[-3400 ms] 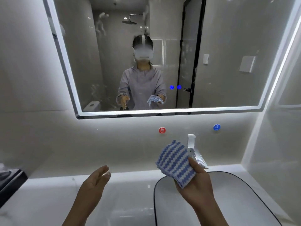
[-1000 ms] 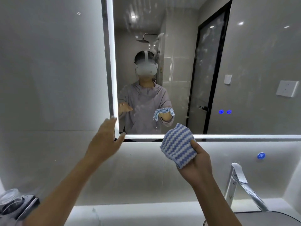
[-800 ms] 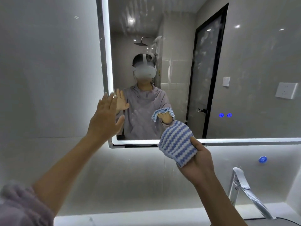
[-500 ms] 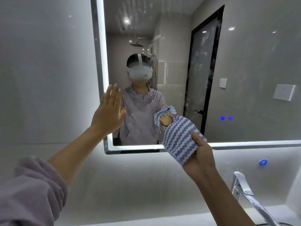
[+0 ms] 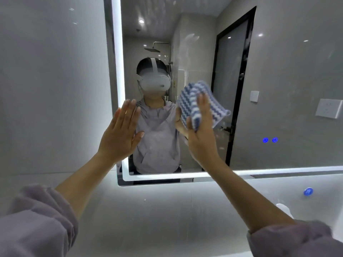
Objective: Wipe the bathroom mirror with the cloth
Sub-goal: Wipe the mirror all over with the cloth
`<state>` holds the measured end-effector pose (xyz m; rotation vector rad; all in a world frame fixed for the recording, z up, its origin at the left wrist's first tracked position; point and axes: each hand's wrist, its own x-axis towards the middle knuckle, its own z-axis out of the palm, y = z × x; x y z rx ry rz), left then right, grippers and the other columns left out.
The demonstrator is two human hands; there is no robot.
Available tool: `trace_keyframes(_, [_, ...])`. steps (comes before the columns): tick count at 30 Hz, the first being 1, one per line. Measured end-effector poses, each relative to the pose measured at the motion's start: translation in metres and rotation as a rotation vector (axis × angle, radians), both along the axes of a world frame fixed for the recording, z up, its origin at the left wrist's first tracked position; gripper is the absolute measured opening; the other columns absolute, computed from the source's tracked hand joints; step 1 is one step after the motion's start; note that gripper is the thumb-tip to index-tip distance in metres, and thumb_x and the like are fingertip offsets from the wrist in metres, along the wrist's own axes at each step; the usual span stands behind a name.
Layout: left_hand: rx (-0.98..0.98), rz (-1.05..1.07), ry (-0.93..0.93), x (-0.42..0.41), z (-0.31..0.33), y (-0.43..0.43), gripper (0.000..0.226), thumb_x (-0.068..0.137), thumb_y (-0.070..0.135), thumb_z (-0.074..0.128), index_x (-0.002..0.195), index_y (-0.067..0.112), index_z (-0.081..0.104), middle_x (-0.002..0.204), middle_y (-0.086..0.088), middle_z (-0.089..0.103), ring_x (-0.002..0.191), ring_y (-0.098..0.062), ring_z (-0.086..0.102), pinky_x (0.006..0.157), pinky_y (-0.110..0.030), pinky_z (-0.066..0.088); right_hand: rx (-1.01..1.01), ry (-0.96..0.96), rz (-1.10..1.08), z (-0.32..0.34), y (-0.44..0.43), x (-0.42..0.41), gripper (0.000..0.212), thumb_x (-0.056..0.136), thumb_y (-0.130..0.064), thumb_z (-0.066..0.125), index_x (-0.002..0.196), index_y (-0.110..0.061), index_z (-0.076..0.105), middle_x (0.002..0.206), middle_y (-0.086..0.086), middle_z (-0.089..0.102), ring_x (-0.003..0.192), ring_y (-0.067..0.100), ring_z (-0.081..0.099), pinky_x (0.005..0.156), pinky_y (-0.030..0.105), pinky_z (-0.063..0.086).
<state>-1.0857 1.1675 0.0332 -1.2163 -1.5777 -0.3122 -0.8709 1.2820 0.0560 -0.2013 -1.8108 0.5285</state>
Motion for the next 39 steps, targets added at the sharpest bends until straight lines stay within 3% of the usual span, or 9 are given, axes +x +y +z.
trace_keyframes(2, [0.013,-0.008,0.020,-0.001,-0.001,0.001,0.065,0.099,0.041,0.028,0.148,0.000,0.015,0.158,-0.018,0.007,0.146,-0.032,0.006,0.120,-0.043,0.009,0.202,-0.162,-0.140,-0.022,0.011,-0.019,0.063,0.100,-0.021,0.042,0.151,-0.021,0.004,0.159,-0.002,0.000,0.148,0.019,0.000,0.118,0.053,0.014])
trace_keyframes(4, [0.018,-0.003,0.030,-0.003,-0.001,0.002,0.065,0.099,0.041,0.028,0.148,0.000,0.014,0.157,-0.018,0.008,0.146,-0.032,0.005,0.120,-0.043,0.008,0.365,-0.283,-0.286,-0.048,0.021,-0.030,0.061,0.099,-0.028,0.039,0.150,-0.016,0.009,0.158,0.003,-0.001,0.147,0.018,-0.009,0.120,0.049,0.000])
trace_keyframes(7, [0.026,0.007,0.039,-0.004,-0.002,0.003,0.065,0.100,0.042,0.024,0.149,0.001,0.014,0.158,-0.018,0.009,0.147,-0.031,0.004,0.120,-0.042,0.008,0.551,-0.378,-0.441,-0.088,0.028,-0.040,0.068,0.093,-0.028,0.050,0.150,-0.014,0.017,0.157,0.010,0.011,0.146,0.026,0.002,0.118,0.051,0.004])
trace_keyframes(9, [0.037,0.006,0.043,-0.004,-0.002,0.004,0.064,0.100,0.043,0.022,0.149,0.002,0.014,0.158,-0.017,0.009,0.147,-0.031,0.005,0.120,-0.043,0.010,0.621,-0.410,-0.501,-0.109,0.030,-0.044,0.068,0.091,-0.031,0.045,0.150,-0.016,0.016,0.157,0.010,0.015,0.146,0.027,0.007,0.117,0.051,0.007])
trace_keyframes(16, [0.054,0.001,0.033,-0.004,-0.003,0.006,0.065,0.100,0.044,0.021,0.150,0.004,0.010,0.158,-0.015,0.005,0.147,-0.031,0.005,0.119,-0.045,0.014,0.844,-0.589,-0.514,-0.165,0.035,-0.038,0.068,0.090,-0.035,0.044,0.151,-0.017,0.020,0.158,0.004,0.016,0.147,0.023,0.009,0.119,0.044,0.008])
trace_keyframes(24, [0.055,-0.013,0.010,-0.003,-0.003,0.006,0.064,0.101,0.044,0.019,0.150,0.005,0.009,0.158,-0.014,0.005,0.147,-0.031,0.004,0.120,-0.044,0.010,0.828,-0.535,-0.517,-0.153,0.031,-0.037,0.062,0.091,-0.032,0.044,0.149,-0.019,0.026,0.156,0.002,0.021,0.146,0.020,0.012,0.119,0.042,0.009])
trace_keyframes(27, [0.047,-0.014,-0.002,-0.001,-0.003,0.005,0.063,0.101,0.043,0.020,0.150,0.004,0.010,0.158,-0.015,0.005,0.147,-0.031,0.003,0.120,-0.044,0.010,0.746,-0.445,-0.519,-0.128,0.026,-0.045,0.062,0.092,-0.031,0.039,0.150,-0.020,0.019,0.156,0.004,0.018,0.146,0.020,0.007,0.119,0.044,0.004])
trace_keyframes(34, [0.042,-0.027,-0.023,-0.001,-0.002,0.004,0.063,0.100,0.043,0.023,0.150,0.005,0.011,0.158,-0.013,0.006,0.147,-0.029,0.003,0.120,-0.042,0.008,0.665,-0.301,-0.527,-0.040,0.023,-0.064,0.057,0.096,-0.035,0.034,0.148,-0.015,0.024,0.156,0.010,0.018,0.145,0.025,0.009,0.118,0.047,0.000])
trace_keyframes(39, [0.040,-0.013,-0.037,-0.002,-0.002,0.006,0.065,0.100,0.044,0.025,0.150,0.006,0.011,0.159,-0.012,0.005,0.147,-0.027,0.000,0.121,-0.040,0.004,0.640,-0.283,-0.528,-0.031,0.017,-0.069,0.056,0.098,-0.040,0.030,0.148,-0.015,0.023,0.156,0.012,0.021,0.145,0.031,0.015,0.117,0.047,-0.001])
